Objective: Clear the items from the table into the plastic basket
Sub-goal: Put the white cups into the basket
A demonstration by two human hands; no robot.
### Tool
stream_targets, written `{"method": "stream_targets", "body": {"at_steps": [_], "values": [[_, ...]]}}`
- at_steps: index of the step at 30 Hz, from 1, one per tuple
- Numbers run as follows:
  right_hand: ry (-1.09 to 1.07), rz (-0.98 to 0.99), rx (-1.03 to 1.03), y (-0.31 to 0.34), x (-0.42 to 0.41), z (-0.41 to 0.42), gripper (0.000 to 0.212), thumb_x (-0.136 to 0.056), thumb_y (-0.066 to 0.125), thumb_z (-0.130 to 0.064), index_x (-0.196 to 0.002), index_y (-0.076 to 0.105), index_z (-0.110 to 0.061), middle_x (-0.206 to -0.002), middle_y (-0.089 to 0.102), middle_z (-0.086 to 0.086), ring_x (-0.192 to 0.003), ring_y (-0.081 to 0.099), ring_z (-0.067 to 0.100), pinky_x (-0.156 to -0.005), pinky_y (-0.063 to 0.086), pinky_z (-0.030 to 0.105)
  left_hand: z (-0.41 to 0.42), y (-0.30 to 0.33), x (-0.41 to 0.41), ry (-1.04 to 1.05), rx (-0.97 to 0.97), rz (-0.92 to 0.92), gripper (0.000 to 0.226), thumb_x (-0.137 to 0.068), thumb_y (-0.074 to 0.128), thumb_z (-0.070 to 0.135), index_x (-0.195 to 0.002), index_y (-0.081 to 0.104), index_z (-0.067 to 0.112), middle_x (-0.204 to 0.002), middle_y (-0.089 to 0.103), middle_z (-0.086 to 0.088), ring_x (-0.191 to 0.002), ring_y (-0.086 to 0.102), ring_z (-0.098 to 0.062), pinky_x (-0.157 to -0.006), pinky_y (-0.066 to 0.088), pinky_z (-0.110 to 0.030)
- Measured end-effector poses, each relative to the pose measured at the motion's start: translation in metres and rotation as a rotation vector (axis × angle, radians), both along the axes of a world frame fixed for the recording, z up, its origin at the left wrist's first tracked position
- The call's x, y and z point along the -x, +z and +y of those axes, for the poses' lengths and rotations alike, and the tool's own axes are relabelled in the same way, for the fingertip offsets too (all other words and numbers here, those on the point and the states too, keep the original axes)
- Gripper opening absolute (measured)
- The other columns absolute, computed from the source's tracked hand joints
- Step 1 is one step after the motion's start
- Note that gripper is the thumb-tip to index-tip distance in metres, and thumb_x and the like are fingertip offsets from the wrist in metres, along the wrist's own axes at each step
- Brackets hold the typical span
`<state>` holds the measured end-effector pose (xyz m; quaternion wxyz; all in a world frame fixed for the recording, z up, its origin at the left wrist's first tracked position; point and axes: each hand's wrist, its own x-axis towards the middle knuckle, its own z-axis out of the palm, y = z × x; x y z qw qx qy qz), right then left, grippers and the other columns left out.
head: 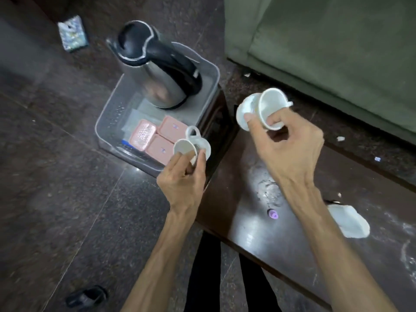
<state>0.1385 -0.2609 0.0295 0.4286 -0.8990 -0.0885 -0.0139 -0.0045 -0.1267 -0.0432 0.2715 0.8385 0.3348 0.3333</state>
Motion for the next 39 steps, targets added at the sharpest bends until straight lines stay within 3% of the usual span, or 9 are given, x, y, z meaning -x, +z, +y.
{"method": "stream_targets", "body": {"at_steps": [6, 9, 13, 18, 23, 27, 29, 36, 39], "values": [[0.424, 0.031, 0.092, -0.011, 0.038, 0.102, 0.033, -0.086, 0.074, -0.054, -0.090, 0.077, -0.021, -0.081, 0.066, 0.003, -0.074, 0.066, 0.020, -0.066, 0.040, 0.024, 0.094, 0.014, 0.015, 0.166, -0.075, 0.098, 0.030, -0.091, 0.079, 0.023, -0.067, 0.068, 0.010, -0.053, 0.051, -0.004, -0.047, 0.046, -0.020, -0.045, 0.040, -0.039], [0.595, 0.057, 0.159, -0.023, 0.044, 0.156, 0.034, -0.087, 0.074, -0.048, -0.098, 0.076, -0.016, -0.087, 0.064, 0.008, -0.082, 0.066, 0.030, -0.067, 0.037, 0.027, 0.137, 0.016, 0.021, 0.268, -0.021, 0.204, 0.029, -0.088, 0.075, 0.031, -0.067, 0.071, 0.010, -0.057, 0.061, -0.007, -0.051, 0.057, -0.026, -0.051, 0.043, -0.038], [0.711, 0.051, 0.276, -0.039, 0.044, 0.228, 0.035, -0.092, 0.069, -0.046, -0.103, 0.074, -0.013, -0.099, 0.066, 0.013, -0.094, 0.066, 0.038, -0.074, 0.045, 0.036, 0.181, 0.012, 0.020, 0.420, 0.048, 0.354, 0.030, -0.087, 0.068, 0.041, -0.075, 0.075, 0.014, -0.069, 0.073, -0.008, -0.064, 0.067, -0.030, -0.061, 0.040, -0.033], [0.804, -0.031, 0.473, -0.060, 0.044, 0.286, 0.036, -0.095, 0.064, -0.045, -0.107, 0.073, -0.012, -0.107, 0.069, 0.017, -0.100, 0.067, 0.040, -0.078, 0.050, 0.040, 0.210, 0.004, 0.019, 0.411, 0.092, 0.455, 0.031, -0.090, 0.064, 0.043, -0.084, 0.076, 0.015, -0.080, 0.078, -0.008, -0.071, 0.071, -0.030, -0.065, 0.052, -0.038], [0.822, -0.002, 0.600, -0.085, 0.041, 0.302, 0.037, -0.094, 0.064, -0.042, -0.104, 0.072, -0.008, -0.108, 0.071, 0.018, -0.103, 0.066, 0.042, -0.081, 0.052, 0.042, 0.223, -0.008, 0.016, 0.256, 0.069, 0.531, 0.034, -0.087, 0.069, 0.039, -0.074, 0.074, 0.008, -0.071, 0.073, -0.015, -0.065, 0.065, -0.036, -0.063, 0.051, -0.042], [0.838, -0.003, 0.684, -0.102, 0.046, 0.304, 0.037, -0.095, 0.060, -0.043, -0.105, 0.075, -0.011, -0.112, 0.072, 0.018, -0.109, 0.064, 0.038, -0.092, 0.047, 0.041, 0.232, -0.027, 0.018, 0.174, 0.031, 0.674, 0.030, -0.089, 0.070, 0.035, -0.076, 0.076, 0.009, -0.071, 0.074, -0.014, -0.070, 0.064, -0.033, -0.087, 0.040, -0.038], [0.856, 0.032, 0.711, -0.108, 0.048, 0.303, 0.038, -0.096, 0.055, -0.042, -0.108, 0.075, -0.011, -0.117, 0.070, 0.020, -0.115, 0.061, 0.038, -0.099, 0.041, 0.042, 0.234, -0.033, 0.014, 0.163, 0.013, 0.736, 0.028, -0.089, 0.067, 0.034, -0.076, 0.075, 0.011, -0.072, 0.074, -0.013, -0.074, 0.065, -0.033, -0.089, 0.034, -0.037], [0.840, 0.092, 0.596, -0.107, 0.046, 0.293, 0.033, -0.095, 0.054, -0.036, -0.110, 0.074, -0.014, -0.110, 0.070, 0.020, -0.107, 0.064, 0.039, -0.093, 0.043, 0.041, 0.232, -0.039, 0.006, 0.166, 0.027, 0.781, 0.027, -0.088, 0.066, 0.034, -0.074, 0.069, 0.011, -0.074, 0.073, -0.012, -0.075, 0.066, -0.036, -0.089, 0.036, -0.041], [0.774, 0.082, 0.459, -0.097, 0.046, 0.277, 0.032, -0.090, 0.058, -0.028, -0.112, 0.074, -0.012, -0.107, 0.070, 0.016, -0.101, 0.065, 0.037, -0.089, 0.046, 0.040, 0.222, -0.036, 0.013, 0.190, 0.012, 0.700, 0.027, -0.085, 0.068, 0.038, -0.093, 0.074, 0.012, -0.085, 0.077, -0.013, -0.084, 0.069, -0.035, -0.092, 0.039, -0.043]]}}
